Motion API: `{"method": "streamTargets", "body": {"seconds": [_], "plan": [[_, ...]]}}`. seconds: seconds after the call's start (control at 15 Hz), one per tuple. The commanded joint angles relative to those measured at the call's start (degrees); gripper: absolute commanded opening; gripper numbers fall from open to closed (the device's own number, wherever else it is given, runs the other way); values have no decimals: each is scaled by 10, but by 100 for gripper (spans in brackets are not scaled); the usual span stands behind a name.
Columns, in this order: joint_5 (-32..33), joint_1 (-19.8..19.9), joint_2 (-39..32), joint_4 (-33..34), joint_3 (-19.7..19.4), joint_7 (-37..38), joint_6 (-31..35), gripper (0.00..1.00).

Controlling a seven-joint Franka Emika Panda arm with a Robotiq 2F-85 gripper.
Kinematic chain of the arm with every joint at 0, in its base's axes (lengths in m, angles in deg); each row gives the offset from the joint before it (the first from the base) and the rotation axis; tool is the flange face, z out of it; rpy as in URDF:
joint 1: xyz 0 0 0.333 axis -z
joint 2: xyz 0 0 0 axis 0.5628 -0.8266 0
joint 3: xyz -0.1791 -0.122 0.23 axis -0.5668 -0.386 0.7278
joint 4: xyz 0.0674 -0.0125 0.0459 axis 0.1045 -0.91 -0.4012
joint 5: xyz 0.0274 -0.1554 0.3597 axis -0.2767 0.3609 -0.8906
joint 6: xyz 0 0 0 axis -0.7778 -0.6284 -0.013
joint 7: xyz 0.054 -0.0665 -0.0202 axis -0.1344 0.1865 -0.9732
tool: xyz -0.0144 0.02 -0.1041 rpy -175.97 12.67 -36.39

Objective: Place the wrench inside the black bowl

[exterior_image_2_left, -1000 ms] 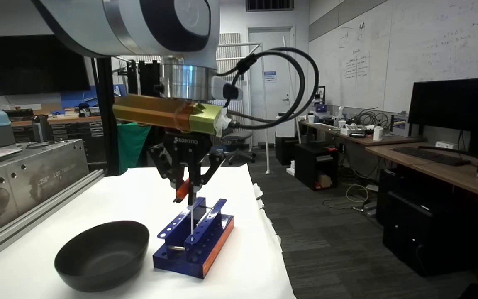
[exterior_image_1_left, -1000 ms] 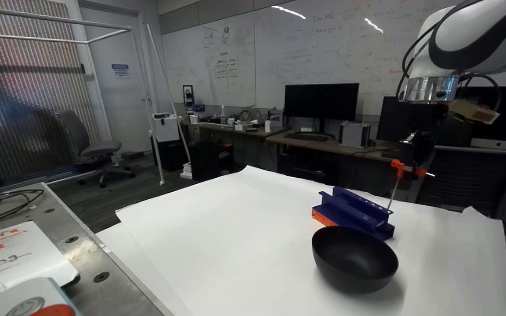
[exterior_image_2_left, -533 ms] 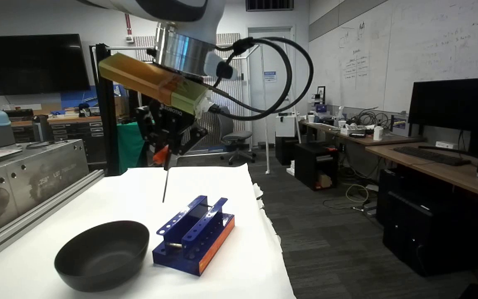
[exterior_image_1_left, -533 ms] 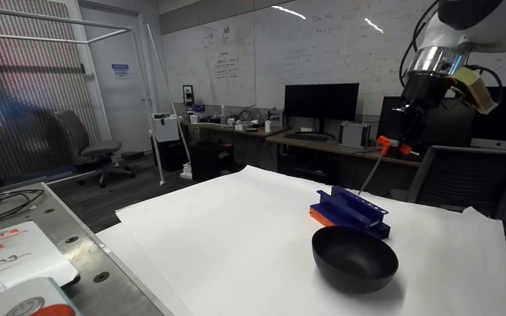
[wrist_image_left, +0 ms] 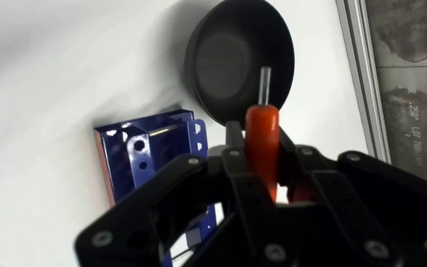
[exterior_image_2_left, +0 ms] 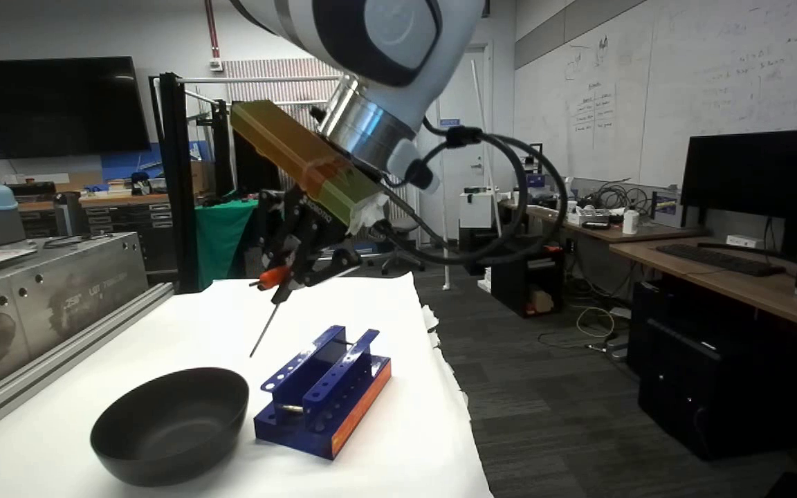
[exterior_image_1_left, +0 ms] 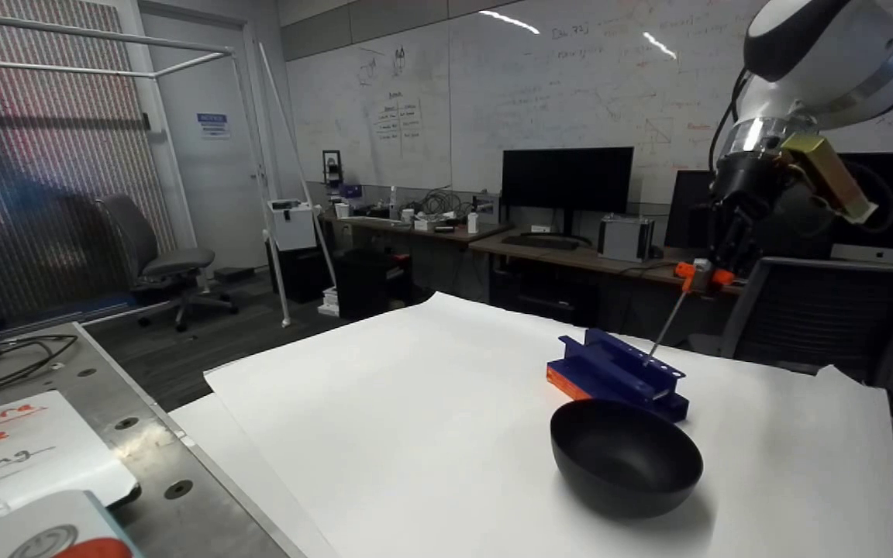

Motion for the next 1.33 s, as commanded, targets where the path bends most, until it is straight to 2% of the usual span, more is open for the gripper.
{"method": "streamTargets", "body": {"seconds": [0.0,0.47,0.6,1.27], "plan": [[-40,26,-74,46,-1,-21,-60,9],[-56,66,-162,115,12,-18,-210,9],[-67,72,-178,126,14,-22,-224,9],[-78,54,-175,60,60,-123,-51,9]]}}
